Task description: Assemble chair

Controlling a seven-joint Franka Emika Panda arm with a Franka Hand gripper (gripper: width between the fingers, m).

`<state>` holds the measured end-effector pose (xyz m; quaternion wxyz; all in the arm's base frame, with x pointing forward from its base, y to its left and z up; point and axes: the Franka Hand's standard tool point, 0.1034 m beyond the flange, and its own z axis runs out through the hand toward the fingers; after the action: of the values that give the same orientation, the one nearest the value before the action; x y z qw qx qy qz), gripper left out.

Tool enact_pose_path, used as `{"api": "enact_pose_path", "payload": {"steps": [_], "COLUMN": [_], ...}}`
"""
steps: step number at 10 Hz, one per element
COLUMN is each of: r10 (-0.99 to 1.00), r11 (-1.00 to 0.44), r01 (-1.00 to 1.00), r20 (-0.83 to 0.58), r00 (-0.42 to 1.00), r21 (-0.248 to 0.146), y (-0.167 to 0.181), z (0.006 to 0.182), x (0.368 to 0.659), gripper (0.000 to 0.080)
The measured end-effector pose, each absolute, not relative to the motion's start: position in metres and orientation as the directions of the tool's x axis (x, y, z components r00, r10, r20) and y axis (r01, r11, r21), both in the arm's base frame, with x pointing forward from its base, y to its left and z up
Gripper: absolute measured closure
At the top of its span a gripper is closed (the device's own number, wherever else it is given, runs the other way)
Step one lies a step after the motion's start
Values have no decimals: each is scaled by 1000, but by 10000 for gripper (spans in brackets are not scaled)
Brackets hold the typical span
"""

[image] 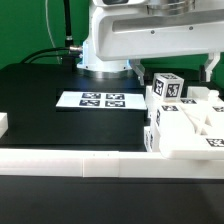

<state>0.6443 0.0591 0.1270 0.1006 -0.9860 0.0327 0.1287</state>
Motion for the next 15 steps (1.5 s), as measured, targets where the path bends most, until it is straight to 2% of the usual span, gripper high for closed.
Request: {"api": "enact_pose_path", "payload": {"steps": [1, 2, 5, 6, 10, 11, 15], "r10": [84, 141, 357, 394, 373, 308, 306], "r11": [-976, -971, -923, -908, -917, -942, -943], "r01": [44, 107, 344, 383, 362, 297, 297], "r20": [-185, -154, -53, -37, -43, -50, -43], "r00": [979, 978, 933, 919, 927, 950, 951], "r21": [-211, -212, -172, -169, -169, -157, -151], "y": [58, 58, 58, 55, 55, 56, 55], "z": [130, 132, 135, 134, 132, 129, 121], "x": [651, 648, 650, 651, 650, 649, 644], "gripper": [150, 150, 150, 150, 150, 150, 150]}}
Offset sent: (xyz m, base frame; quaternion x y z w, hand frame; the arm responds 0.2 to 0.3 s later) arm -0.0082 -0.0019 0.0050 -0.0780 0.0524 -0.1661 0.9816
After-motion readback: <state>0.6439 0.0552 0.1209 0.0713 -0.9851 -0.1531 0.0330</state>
